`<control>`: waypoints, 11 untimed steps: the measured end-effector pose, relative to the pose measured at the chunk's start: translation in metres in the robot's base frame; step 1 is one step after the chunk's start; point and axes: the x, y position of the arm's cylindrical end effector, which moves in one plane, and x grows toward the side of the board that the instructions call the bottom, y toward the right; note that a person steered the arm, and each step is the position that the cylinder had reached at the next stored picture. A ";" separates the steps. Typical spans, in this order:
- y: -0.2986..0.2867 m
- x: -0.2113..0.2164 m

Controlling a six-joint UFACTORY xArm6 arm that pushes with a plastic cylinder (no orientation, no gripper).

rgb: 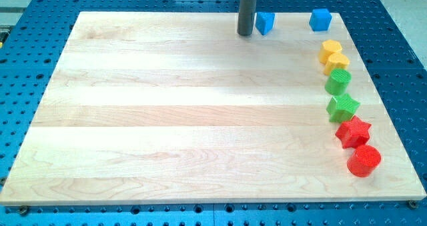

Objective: Separate the yellow hexagon from the yellow heart

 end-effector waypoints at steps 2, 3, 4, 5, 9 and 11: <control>0.052 -0.001; 0.062 0.017; 0.130 0.021; 0.218 0.043; 0.089 0.068; 0.089 0.066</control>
